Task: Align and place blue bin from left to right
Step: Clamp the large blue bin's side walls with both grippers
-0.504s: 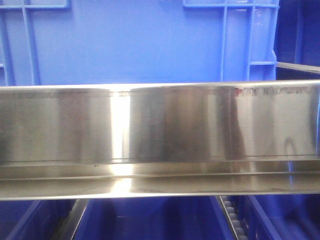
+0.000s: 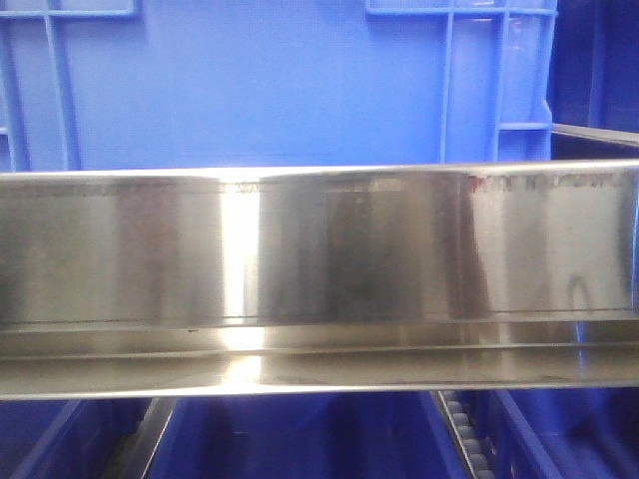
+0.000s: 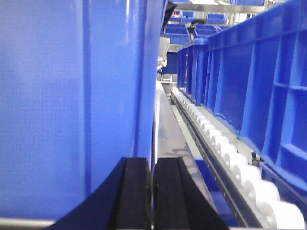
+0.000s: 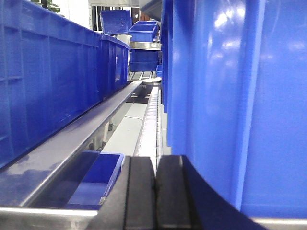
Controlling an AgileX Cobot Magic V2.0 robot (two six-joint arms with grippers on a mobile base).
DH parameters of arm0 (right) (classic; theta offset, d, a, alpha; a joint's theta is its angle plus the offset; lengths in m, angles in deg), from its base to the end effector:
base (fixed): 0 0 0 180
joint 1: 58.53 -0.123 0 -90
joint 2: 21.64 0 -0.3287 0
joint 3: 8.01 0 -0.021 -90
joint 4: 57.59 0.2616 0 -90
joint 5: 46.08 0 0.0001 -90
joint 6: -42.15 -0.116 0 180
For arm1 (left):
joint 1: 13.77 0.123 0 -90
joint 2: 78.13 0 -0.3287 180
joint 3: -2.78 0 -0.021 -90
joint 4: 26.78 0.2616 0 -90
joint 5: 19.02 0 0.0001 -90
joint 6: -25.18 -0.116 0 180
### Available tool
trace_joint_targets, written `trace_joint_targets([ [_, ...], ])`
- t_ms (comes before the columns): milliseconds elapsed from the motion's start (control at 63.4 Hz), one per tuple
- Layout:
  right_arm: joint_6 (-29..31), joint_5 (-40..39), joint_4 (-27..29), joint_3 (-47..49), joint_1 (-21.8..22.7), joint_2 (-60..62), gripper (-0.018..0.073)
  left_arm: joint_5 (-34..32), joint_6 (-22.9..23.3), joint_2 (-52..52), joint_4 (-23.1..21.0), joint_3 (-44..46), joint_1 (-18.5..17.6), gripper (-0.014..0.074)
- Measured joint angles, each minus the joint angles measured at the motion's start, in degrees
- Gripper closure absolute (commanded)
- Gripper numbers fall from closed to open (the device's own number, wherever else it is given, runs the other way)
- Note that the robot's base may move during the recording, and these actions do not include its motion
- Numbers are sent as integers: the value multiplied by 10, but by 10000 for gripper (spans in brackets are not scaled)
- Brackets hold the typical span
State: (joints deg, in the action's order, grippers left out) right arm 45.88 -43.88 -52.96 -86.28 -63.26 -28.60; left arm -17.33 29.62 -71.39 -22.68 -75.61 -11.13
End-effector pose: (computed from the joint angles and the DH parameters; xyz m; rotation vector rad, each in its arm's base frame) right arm 0.0484 0.0044 0.2106 -0.0535 1.5254 0.0807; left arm 0.0482 0.0025 0.2111 -0.0411 1.5148 0.0337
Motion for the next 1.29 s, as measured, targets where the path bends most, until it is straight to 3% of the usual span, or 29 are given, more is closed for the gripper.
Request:
trace_joint_targets([
  [709,0,-35,11,17,0,1,638,-61,0,0,-10,10,0,582],
  [1040,0,119,17,267,0,-7,629,79,0,3,-9,250,0,580],
  [1166,0,187,37,365,0,-55,489,181,-18,49,-9,360,0,478],
  [1292,0,225,67,439,0,-123,211,272,-32,132,-9,455,0,262],
])
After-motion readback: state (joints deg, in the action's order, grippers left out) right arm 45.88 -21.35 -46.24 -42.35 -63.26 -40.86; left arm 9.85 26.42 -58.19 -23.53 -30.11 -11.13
